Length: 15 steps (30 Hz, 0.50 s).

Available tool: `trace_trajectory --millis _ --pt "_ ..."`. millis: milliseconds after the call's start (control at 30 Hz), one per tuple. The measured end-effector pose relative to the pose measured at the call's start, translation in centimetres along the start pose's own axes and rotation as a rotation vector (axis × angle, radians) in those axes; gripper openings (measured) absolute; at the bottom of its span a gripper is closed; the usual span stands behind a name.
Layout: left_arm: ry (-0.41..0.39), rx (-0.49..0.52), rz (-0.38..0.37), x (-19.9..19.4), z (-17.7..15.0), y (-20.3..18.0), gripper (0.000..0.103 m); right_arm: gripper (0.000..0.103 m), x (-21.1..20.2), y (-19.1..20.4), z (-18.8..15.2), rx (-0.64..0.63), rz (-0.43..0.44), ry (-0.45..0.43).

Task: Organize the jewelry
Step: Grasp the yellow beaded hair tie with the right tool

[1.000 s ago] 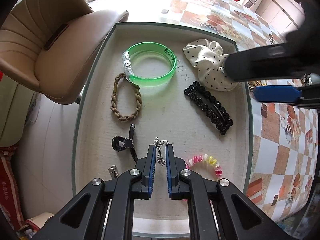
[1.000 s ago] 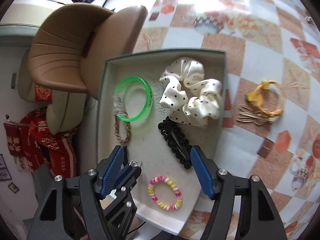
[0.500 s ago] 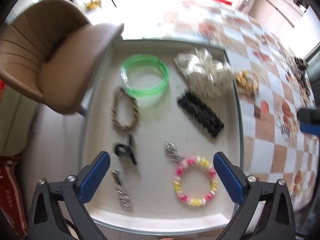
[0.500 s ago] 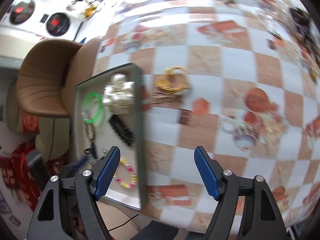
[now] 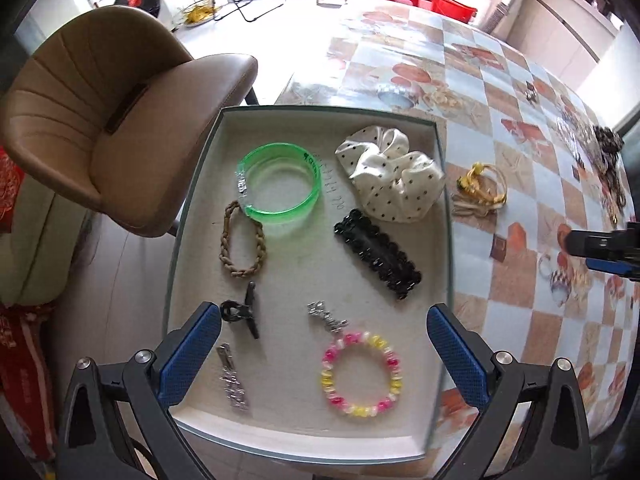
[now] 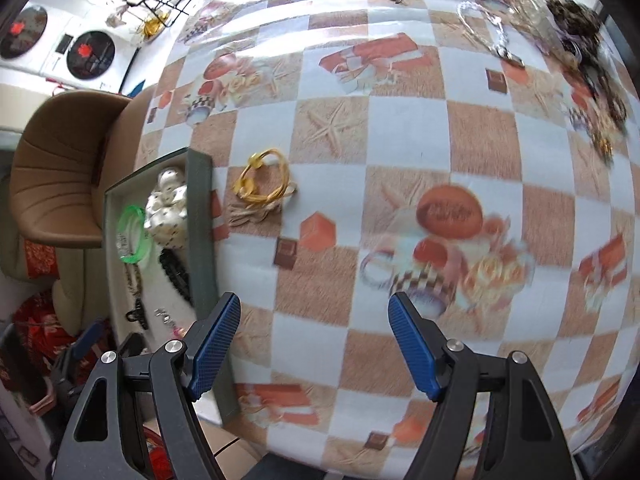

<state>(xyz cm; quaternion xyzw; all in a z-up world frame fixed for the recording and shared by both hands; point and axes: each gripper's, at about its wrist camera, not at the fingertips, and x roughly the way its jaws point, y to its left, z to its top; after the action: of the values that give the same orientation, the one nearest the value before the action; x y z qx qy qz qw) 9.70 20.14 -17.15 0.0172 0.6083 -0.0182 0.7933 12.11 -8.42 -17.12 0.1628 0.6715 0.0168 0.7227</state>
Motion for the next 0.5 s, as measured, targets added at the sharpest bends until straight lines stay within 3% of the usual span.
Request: trace_trajectory --millis 500 --pt "-0.002 -0.109 0.001 -1.0 0.1 -4.8 0.103 0.079 4.8 3.4 7.1 -0.255 -0.142 0.003"
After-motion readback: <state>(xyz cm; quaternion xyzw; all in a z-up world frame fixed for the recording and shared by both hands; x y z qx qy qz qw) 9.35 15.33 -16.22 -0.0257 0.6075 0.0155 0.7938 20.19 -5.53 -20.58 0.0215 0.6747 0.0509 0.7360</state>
